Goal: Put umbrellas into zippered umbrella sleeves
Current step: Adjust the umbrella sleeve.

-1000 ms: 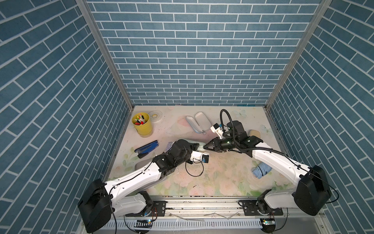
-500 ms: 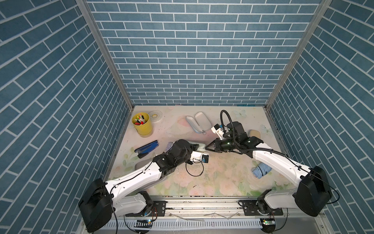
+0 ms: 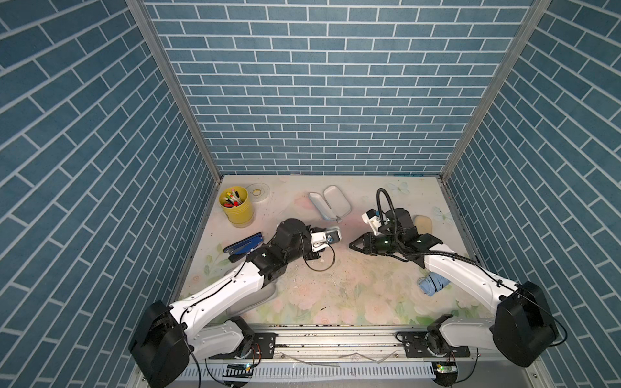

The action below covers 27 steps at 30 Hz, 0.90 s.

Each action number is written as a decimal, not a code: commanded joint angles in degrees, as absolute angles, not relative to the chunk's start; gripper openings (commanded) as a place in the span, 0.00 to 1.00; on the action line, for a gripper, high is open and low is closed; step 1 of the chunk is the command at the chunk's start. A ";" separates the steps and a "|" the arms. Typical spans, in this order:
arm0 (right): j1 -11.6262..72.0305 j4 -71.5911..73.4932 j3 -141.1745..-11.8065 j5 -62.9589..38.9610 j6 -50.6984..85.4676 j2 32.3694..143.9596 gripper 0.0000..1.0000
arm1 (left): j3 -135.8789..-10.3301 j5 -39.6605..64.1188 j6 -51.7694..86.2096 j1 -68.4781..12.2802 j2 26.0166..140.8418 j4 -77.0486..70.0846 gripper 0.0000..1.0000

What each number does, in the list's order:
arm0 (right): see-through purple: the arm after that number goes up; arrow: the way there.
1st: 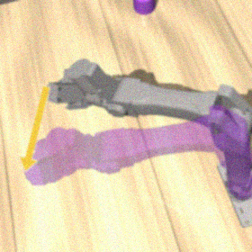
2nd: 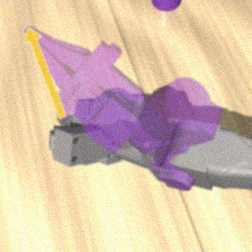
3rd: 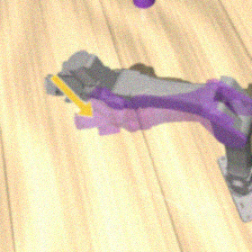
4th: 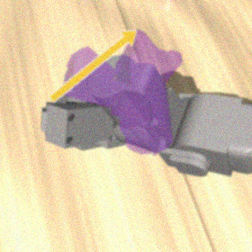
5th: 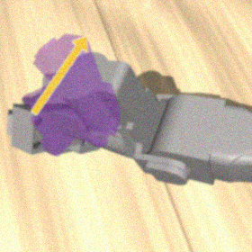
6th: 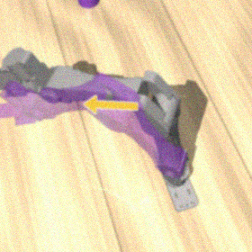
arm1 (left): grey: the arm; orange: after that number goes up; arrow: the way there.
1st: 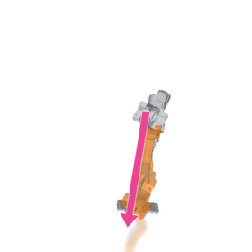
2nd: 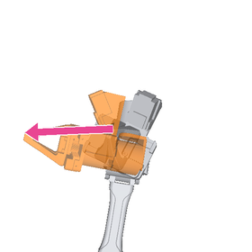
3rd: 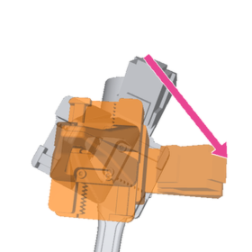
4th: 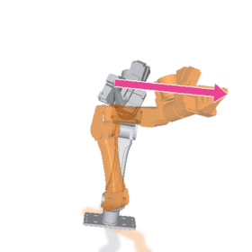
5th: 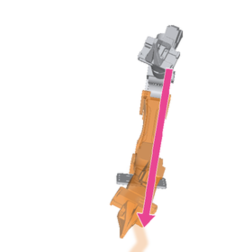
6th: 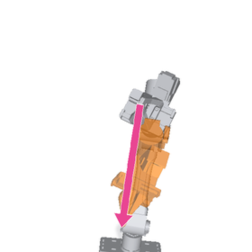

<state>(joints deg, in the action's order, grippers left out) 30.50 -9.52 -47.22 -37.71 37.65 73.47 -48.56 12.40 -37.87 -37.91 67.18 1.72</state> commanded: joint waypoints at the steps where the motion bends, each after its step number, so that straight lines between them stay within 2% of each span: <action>1: 28.39 -2.89 -47.63 -44.77 33.09 69.81 0.51 | -58.14 30.13 -21.21 -33.05 70.30 7.10 0.00; 5: 27.50 -3.88 -52.08 -49.00 29.73 71.24 0.89 | -64.46 41.75 -22.85 -30.86 74.37 18.28 0.00; 8: 27.33 -4.08 -54.78 -52.38 28.74 74.24 0.95 | -66.15 47.55 -23.06 -29.59 75.85 21.12 0.00; 11: 27.32 -1.70 -56.01 -53.72 29.24 76.19 0.95 | -68.04 51.87 -23.49 -29.36 77.52 23.96 0.01; 14: 27.85 -0.02 -57.91 -56.88 29.62 78.24 0.91 | -68.84 53.77 -22.04 -29.39 78.55 23.83 0.03; 27: 32.21 -5.14 -62.79 -62.69 24.79 84.25 0.75 | -72.23 52.57 -19.61 -29.42 81.83 25.70 0.04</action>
<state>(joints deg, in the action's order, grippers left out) 31.64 -4.21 -60.95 -60.42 28.01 83.22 -69.84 50.48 -20.91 -29.61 81.56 26.13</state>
